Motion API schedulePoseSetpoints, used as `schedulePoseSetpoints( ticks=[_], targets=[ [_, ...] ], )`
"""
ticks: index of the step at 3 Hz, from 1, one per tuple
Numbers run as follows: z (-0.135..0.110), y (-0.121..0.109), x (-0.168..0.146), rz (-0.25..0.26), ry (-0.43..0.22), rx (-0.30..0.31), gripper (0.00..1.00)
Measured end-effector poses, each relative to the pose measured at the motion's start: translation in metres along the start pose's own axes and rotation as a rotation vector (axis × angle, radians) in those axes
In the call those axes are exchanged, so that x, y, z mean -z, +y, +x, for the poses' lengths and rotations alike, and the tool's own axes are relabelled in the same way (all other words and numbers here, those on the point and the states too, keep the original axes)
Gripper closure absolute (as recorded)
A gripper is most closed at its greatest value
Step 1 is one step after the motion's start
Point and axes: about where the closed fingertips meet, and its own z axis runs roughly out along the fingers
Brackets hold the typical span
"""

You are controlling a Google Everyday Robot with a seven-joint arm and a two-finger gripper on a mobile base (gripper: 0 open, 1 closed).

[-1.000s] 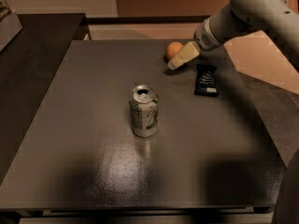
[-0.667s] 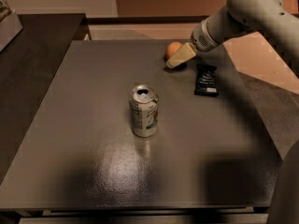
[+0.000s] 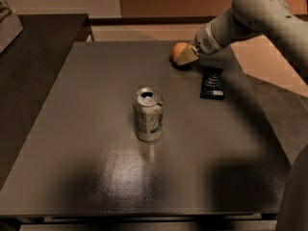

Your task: Move orange near 7up can

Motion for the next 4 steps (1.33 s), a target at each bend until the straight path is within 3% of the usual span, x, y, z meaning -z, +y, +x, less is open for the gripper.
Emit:
schedulePoseSetpoints(
  ticks=[1,2,4],
  targets=[
    [-0.002,0.009,0.015,-0.017,-0.019,0.044,0.87],
    [-0.002,0.031,0.041,-0.070,-0.037,0.132,1.00],
    [0.023,0.097,0.079,-0.226,-0.026,0.290,1.00]
  ],
)
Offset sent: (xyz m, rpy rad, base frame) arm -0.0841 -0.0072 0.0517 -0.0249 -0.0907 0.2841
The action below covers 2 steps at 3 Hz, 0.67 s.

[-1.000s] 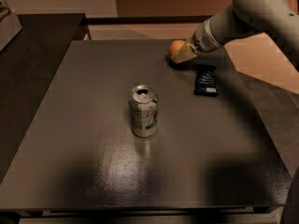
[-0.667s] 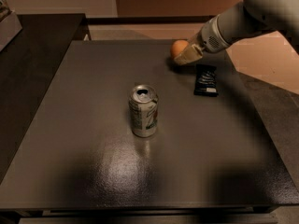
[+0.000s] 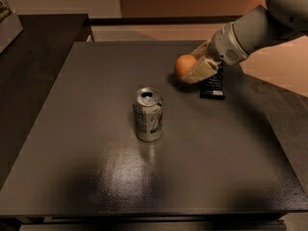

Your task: Move orange near 7up can

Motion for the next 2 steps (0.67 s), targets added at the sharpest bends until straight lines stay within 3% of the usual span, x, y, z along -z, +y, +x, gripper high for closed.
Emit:
schedulePoseSetpoints(
  ticks=[2],
  targets=[
    [0.005,0.073,-0.002,-0.177,0.008,0.065,1.00]
  ],
)
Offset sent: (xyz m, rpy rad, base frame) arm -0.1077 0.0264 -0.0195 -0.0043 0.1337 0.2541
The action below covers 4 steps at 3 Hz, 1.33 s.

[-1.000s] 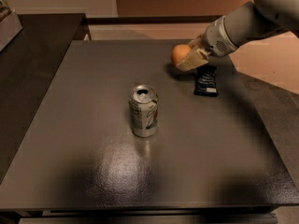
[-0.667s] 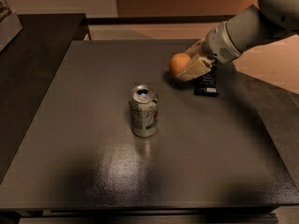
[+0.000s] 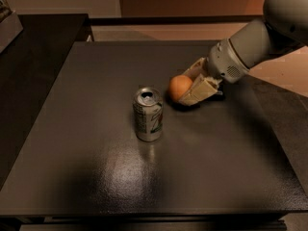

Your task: Move orange near 7up can

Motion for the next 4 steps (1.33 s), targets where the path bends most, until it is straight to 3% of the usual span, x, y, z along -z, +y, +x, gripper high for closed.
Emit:
schedulePoseSetpoints(
  ticks=[2,4],
  targets=[
    [-0.015,0.043,-0.014,-0.096,-0.017,0.079,1.00],
    [-0.016,0.056,-0.031,-0.138,-0.030,0.099,0.59]
  ],
)
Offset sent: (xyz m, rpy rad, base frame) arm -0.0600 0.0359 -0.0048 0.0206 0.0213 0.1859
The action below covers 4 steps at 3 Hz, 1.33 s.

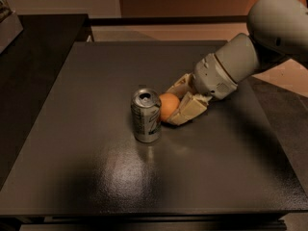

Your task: Move orange near 7up can

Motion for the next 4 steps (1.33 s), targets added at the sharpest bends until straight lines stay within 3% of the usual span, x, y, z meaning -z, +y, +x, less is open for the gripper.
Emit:
schedulePoseSetpoints(
  ticks=[2,3,4],
  targets=[
    [0.0015,0.0010,-0.0056,-0.005,-0.001,0.001,0.12],
    [0.0006,0.0013,-0.0068,-0.007,-0.001,0.003,0.00],
    [0.0006,0.0013,-0.0068,-0.007,-0.001,0.003,0.00]
  ],
)
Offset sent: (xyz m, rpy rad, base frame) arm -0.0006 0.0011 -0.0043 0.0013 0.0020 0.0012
